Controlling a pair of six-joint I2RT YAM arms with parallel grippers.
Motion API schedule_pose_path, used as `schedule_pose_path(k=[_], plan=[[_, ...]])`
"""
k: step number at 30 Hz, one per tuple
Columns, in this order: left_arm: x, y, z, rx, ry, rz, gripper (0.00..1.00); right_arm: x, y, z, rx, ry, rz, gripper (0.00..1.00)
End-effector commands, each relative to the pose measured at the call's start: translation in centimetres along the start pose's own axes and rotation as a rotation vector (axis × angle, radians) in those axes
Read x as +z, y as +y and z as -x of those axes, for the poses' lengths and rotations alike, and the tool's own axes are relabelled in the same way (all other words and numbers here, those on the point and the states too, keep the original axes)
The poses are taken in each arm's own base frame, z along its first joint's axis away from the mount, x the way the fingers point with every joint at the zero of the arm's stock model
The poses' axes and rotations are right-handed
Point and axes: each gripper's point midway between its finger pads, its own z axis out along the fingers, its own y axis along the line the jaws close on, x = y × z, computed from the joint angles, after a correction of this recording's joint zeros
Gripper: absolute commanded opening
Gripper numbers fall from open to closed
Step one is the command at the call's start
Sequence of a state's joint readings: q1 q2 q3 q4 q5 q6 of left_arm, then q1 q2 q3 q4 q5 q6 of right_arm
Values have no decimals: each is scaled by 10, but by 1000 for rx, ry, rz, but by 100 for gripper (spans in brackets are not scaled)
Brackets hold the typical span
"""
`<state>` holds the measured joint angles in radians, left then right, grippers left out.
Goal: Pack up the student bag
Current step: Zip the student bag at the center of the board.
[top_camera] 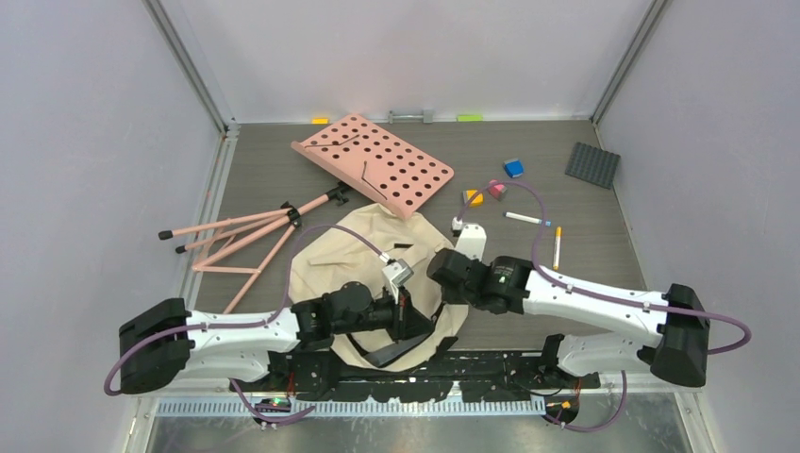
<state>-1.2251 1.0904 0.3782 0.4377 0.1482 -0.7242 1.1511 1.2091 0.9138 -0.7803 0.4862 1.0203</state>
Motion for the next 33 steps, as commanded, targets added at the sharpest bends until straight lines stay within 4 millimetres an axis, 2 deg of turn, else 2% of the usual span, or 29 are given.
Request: schedule_pose_path(k=[1,5,10,19,25,33], plan=[[-6,-20,0,5,24,-70,0,-10,-27,71,73,-210,-42,0],[-11,-21,-1,3,29,-70,0,-13,-45,90,102,-239,-64,0],[-18,-17,-6,-5,36,-55,0,-5,-67,107,138,-259,-111,0],[-32,-3,-22,-8,83,5,0,7,-79,133,211,-287,-100,1],[-47,4,-28,-13,91,35,0,20,-99,150,268,-288,-121,0],[-69,12,-39,-23,112,71,0,34,-114,168,277,-271,-143,0]])
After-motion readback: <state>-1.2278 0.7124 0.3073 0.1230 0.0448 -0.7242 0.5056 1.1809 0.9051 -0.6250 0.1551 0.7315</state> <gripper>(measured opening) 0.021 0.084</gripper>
